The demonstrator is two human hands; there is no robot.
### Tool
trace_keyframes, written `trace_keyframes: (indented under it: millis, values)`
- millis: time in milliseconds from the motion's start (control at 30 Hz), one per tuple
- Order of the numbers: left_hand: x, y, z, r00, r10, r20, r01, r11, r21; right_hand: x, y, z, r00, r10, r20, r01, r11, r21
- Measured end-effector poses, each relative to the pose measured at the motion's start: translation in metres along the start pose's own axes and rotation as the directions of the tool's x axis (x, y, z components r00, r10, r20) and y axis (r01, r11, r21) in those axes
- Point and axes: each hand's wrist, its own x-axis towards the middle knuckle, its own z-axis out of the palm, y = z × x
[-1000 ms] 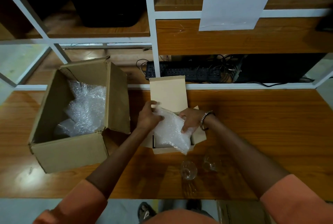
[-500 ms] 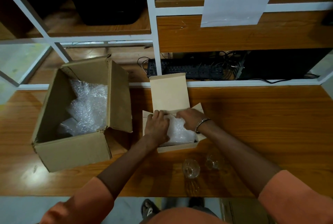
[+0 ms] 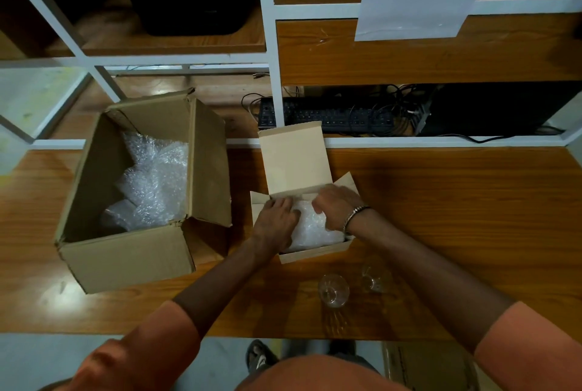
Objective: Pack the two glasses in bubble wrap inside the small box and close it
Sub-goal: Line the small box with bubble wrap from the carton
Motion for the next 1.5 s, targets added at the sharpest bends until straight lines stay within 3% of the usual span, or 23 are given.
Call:
trace_keyframes:
  millis: [133,333,500,667,800,967,1167,1367,1500]
  values:
    - [0.006,-0.003,0.000,1.000,-0.019,0.009,0.018,0.997,0.078,0.003,0.007,0.000,0.988,0.036,0.152,-0.036,0.999,0.001]
    - [0.019,-0.001,0.008,0.999,0.013,0.035,-0.015,0.999,0.048,0.007,0.000,0.007,0.992,-0.028,0.121,0.038,0.996,-0.082]
    - [0.020,-0.004,0.015,0.999,0.011,0.031,-0.009,0.998,-0.063,0.004,-0.005,0.015,0.988,-0.057,0.143,0.070,0.994,-0.086]
    - [0.018,-0.009,0.013,0.997,0.072,0.000,-0.072,0.995,-0.065,0.005,-0.004,0.009,0.979,-0.088,0.186,0.110,0.987,-0.115]
    - [0.016,-0.006,0.005,0.994,0.084,-0.075,-0.086,0.996,-0.026,0.008,-0.001,-0.007,0.993,-0.087,0.079,0.099,0.982,-0.163]
    - [0.013,0.005,0.000,0.996,0.040,0.084,-0.050,0.992,0.116,0.002,-0.002,-0.001,0.994,-0.045,0.104,0.067,0.975,-0.213]
    - [0.015,-0.004,0.006,0.998,0.009,0.054,-0.009,1.000,0.009,0.002,-0.004,0.014,0.995,-0.056,0.084,0.075,0.967,-0.243]
    - [0.014,0.001,0.010,0.999,-0.036,-0.034,0.032,0.994,-0.109,0.009,0.000,0.015,0.993,-0.032,0.112,0.044,0.993,-0.108]
    - [0.015,0.008,0.007,0.998,-0.016,-0.067,0.007,0.991,-0.131,0.010,-0.001,0.014,1.000,0.010,0.012,-0.011,0.999,0.038]
